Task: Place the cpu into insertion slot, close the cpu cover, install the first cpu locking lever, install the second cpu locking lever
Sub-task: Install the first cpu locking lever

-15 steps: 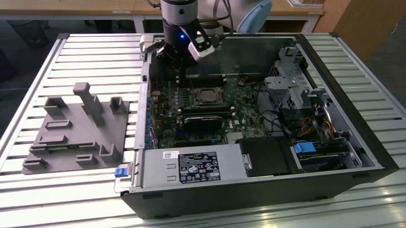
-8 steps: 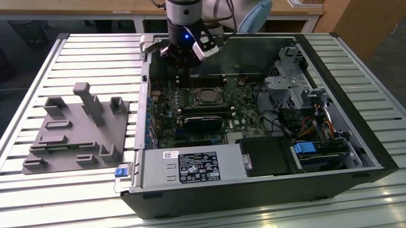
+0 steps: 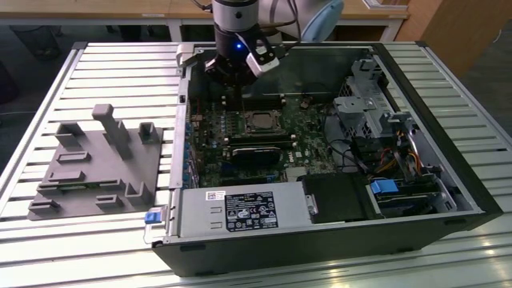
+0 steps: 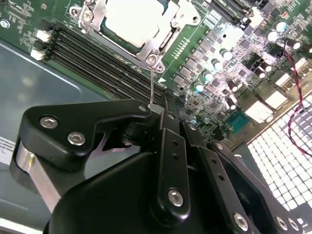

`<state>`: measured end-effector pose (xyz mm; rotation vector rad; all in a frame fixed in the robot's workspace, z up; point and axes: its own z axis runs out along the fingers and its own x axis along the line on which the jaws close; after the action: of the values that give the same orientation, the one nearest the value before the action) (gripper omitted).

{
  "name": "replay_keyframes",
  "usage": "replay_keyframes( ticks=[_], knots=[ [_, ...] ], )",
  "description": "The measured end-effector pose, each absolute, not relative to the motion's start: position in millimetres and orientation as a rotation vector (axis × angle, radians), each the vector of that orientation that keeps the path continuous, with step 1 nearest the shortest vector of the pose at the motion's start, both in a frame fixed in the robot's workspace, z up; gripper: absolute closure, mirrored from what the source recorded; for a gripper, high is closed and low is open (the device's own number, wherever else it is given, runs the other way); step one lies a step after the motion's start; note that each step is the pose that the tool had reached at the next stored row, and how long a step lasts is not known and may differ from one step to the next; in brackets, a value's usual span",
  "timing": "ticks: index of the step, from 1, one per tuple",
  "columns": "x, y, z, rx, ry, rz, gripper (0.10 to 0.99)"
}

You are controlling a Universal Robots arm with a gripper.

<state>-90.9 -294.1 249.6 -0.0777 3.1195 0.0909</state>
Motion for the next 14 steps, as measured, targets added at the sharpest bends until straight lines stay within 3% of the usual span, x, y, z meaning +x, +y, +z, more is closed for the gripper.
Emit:
replay_keyframes(
  ticks=[14],
  knots=[
    [-68.0, -294.1, 248.7, -0.078, 3.119, 0.091, 0.965]
  ],
)
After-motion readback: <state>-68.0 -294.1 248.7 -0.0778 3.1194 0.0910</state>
